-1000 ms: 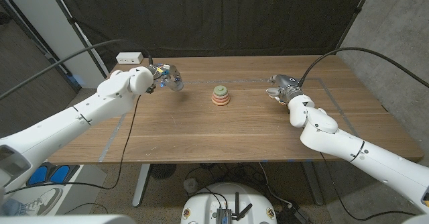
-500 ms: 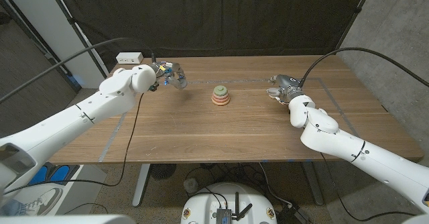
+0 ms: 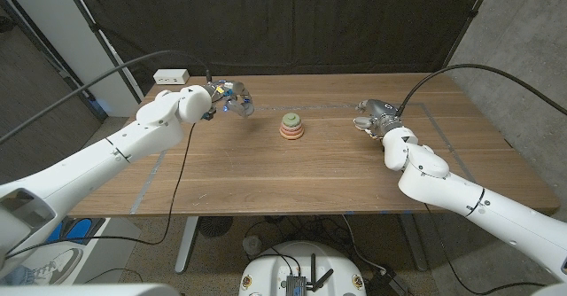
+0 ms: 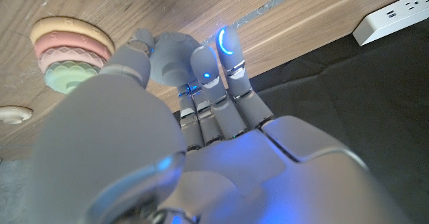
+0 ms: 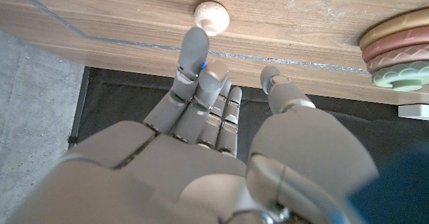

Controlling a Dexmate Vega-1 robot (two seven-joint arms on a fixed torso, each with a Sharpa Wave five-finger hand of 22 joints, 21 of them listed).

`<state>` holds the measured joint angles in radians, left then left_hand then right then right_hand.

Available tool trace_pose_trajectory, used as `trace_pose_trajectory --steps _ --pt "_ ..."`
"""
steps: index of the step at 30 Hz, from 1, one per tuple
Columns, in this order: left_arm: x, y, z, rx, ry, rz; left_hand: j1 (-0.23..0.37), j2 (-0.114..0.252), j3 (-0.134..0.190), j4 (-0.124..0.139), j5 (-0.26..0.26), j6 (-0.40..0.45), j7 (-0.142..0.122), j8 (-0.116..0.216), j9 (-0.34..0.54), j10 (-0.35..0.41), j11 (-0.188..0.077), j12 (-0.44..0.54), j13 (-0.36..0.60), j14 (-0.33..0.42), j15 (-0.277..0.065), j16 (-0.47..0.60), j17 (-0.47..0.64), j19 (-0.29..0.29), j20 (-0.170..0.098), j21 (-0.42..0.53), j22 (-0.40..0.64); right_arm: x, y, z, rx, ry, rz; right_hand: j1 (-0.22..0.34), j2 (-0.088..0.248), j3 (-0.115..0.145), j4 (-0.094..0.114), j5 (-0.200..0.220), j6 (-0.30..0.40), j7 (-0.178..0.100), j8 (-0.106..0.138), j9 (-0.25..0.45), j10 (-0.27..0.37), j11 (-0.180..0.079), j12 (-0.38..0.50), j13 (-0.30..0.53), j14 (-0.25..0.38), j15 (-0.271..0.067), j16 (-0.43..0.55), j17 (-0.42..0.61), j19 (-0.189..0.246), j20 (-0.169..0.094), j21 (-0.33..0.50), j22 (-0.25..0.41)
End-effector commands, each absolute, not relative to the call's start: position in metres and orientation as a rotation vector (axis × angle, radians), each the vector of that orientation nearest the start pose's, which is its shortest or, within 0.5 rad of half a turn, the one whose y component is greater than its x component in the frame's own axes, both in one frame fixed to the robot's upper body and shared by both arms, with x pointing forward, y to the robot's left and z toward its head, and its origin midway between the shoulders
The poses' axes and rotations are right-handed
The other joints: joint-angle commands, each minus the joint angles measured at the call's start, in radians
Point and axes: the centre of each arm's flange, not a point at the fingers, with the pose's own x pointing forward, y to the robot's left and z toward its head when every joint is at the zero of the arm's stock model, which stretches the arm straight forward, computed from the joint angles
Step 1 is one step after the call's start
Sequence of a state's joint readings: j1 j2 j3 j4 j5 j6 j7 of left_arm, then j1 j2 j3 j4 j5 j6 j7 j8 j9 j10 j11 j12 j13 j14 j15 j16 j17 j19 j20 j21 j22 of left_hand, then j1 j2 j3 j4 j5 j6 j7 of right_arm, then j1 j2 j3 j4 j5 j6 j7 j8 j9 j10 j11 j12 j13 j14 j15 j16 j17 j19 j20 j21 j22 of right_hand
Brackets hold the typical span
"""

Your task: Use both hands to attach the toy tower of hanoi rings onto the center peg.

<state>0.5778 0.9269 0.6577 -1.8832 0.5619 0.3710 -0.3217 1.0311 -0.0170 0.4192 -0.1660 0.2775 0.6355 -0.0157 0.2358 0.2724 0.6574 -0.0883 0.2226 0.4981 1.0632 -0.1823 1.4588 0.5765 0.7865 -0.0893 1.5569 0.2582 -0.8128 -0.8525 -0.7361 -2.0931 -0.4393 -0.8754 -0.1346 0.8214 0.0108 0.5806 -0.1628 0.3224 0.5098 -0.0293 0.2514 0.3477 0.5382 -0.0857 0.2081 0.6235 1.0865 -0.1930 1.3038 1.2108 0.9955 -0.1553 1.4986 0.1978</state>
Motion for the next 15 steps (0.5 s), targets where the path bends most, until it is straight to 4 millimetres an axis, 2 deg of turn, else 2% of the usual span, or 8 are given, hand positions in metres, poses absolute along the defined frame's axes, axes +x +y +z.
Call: trace_pose_trajectory --steps 1,15 --pt "0.589 0.231 0.103 1.628 -0.468 -0.014 0.004 0.011 0.005 -0.002 0.007 0.008 -0.002 -0.001 0.002 0.102 -0.092 0.004 0.008 0.007 -0.037 0.0 0.004 0.005 -0.122 0.004 0.002 0.552 -0.227 -0.005 -1.281 -0.339 -0.284 0.003 0.002 0.002 -0.001 0.007 0.011 -0.004 0.004 0.0 0.008 -0.002 0.004 0.002 0.007 -0.027 0.0 0.003 0.007 -0.064 0.004 0.001" --pt "0.59 0.206 0.108 1.599 -0.536 -0.055 0.008 0.011 0.003 -0.003 0.008 0.012 -0.003 -0.003 0.005 0.105 -0.094 0.001 0.009 0.005 -0.037 -0.006 0.003 0.005 -0.122 0.004 0.002 0.55 -0.228 -0.007 -1.28 -0.331 -0.282 0.002 0.002 0.001 -0.002 0.008 0.017 -0.003 0.001 -0.004 0.016 -0.001 0.006 0.005 0.007 -0.028 -0.002 0.001 0.008 -0.064 0.005 0.001"
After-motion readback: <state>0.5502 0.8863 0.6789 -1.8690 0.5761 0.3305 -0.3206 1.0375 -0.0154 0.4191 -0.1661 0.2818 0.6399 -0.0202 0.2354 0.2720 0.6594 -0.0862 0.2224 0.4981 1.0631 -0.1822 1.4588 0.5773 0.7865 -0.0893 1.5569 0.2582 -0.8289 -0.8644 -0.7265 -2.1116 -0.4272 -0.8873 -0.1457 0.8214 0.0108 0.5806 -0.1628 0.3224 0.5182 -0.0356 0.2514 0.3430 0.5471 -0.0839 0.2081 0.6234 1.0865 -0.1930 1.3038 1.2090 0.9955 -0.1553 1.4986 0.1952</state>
